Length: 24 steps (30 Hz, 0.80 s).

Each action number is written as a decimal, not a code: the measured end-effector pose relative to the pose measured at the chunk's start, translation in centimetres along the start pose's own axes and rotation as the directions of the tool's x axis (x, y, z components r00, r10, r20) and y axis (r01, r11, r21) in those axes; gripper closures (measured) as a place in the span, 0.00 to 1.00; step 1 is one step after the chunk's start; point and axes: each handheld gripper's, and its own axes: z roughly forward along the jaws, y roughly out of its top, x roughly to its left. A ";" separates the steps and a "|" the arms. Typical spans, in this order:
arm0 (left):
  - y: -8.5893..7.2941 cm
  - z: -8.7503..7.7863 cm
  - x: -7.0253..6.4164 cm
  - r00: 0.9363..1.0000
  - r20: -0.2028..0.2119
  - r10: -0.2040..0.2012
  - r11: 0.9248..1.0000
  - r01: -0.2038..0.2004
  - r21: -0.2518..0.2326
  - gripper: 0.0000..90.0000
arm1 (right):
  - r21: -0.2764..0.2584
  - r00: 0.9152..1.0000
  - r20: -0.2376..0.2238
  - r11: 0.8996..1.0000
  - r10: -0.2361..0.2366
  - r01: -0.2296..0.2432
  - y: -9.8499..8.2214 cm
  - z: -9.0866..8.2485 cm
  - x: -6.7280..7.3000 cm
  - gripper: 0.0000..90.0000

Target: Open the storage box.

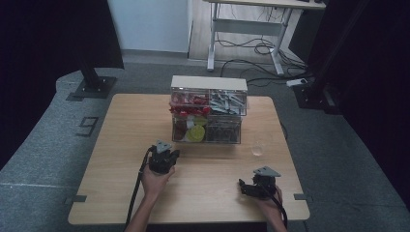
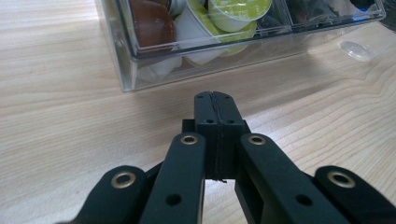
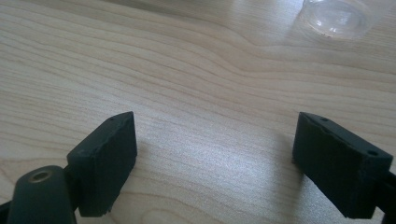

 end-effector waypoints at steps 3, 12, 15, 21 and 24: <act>0.3 0.4 -0.1 1.000 0.003 0.003 1.000 -0.003 0.004 1.00 | 0.000 1.000 0.000 1.000 0.000 0.000 0.0 0.0 0.0 0.15; 1.0 1.8 -0.2 1.000 0.005 0.012 1.000 -0.012 0.026 1.00 | 0.000 1.000 0.000 1.000 0.000 0.000 0.0 0.0 0.0 0.15; 1.2 2.2 -0.1 1.000 0.007 0.010 0.999 -0.010 0.031 1.00 | 0.000 1.000 0.000 1.000 0.000 0.000 0.0 0.0 0.0 0.15; 1.7 2.7 -0.1 1.000 0.004 0.012 0.999 -0.013 0.033 1.00 | 0.000 1.000 0.000 1.000 0.000 0.000 0.0 0.0 0.0 0.15; 1.9 3.1 -0.1 1.000 0.003 0.017 0.999 -0.017 0.040 1.00 | 0.000 1.000 0.000 1.000 0.000 0.000 0.0 0.0 0.0 0.15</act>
